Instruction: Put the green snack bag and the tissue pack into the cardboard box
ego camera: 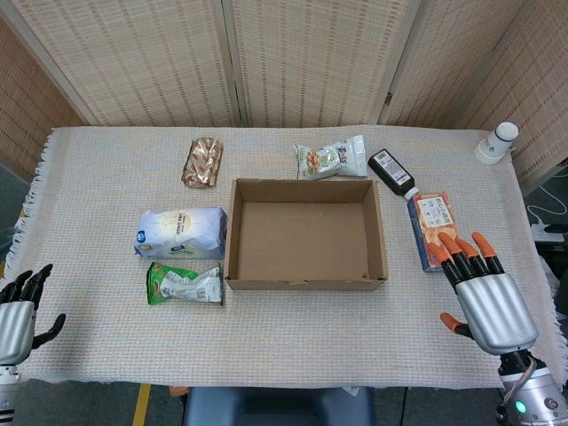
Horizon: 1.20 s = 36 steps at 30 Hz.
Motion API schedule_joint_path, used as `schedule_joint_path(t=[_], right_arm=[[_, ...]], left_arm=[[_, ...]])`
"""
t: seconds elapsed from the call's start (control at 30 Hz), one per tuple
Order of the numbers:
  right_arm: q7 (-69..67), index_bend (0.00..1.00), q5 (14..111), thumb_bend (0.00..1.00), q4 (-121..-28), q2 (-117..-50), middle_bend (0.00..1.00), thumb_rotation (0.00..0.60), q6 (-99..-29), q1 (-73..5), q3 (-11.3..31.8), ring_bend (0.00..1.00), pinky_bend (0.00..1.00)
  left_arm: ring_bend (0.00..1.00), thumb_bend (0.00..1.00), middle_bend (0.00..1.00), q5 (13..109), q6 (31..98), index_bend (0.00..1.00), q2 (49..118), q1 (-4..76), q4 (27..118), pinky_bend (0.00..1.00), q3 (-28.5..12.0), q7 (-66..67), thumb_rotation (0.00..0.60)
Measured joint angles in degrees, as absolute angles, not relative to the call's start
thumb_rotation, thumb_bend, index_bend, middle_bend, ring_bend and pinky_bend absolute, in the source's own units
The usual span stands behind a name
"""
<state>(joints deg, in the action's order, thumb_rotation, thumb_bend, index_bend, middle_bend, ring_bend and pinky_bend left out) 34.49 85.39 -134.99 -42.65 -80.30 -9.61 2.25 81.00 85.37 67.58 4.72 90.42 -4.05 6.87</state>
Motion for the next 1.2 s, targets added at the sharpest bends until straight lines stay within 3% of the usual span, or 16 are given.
schedule_joint_path(t=[0.6,0.77,1.2], right_arm=[[37.86,0.12,82.70,0.04,-134.99,-45.08,0.00,0.600,-78.85,-10.69,2.80,0.00,0.00],[38.08,0.12,82.22,0.04,-134.99,-45.12,0.00,0.600,-78.79,-10.74,2.83,0.00,0.00],[36.66,0.12,80.74,0.04,-134.99,-44.35,0.00,0.600,-78.99,-10.96,3.36,0.00,0.00]], left_arm=[[0.08,0.30,0.17,83.08,86.25,0.08,66.18,4.15,90.79,0.17,-3.47,3.73,0.600],[0.08,0.30,0.16,85.06,86.57,0.08,65.28,4.05,93.97,0.23,-2.53,4.16,0.600],[0.08,0.30,0.14,87.90,76.28,0.08,64.88,7.69,109.02,0.23,1.99,23.24,0.600]])
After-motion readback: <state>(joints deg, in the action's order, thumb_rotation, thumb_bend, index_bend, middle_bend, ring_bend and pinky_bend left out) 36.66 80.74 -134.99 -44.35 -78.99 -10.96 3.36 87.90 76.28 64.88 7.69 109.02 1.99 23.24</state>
